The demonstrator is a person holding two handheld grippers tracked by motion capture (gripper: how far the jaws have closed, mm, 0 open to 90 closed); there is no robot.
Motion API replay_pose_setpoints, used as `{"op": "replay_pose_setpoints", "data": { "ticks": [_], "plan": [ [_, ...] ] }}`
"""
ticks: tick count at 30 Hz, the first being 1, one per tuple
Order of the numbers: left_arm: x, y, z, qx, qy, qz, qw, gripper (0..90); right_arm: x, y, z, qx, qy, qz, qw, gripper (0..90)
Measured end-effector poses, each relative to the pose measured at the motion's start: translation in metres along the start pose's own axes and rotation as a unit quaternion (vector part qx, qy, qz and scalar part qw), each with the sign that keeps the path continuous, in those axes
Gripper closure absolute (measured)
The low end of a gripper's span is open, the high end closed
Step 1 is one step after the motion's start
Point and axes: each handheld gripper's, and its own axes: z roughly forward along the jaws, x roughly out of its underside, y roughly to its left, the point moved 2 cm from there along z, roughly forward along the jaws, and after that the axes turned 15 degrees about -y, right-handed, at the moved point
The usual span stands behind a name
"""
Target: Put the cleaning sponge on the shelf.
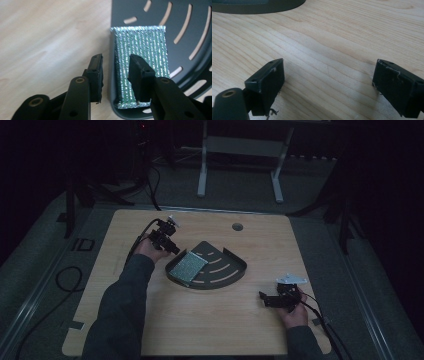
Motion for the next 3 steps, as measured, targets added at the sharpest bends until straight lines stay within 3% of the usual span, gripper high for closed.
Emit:
{"op": "replay_pose_setpoints", "data": {
  "ticks": [3],
  "plan": [
    [0.0008, 0.0019, -0.0076, -0.01, -0.018, 0.001, 0.9998, 62.3, 0.0, -0.0001, 0.0, 0.0, 0.0, 0.0, 1.0, 9.8]
  ]
}}
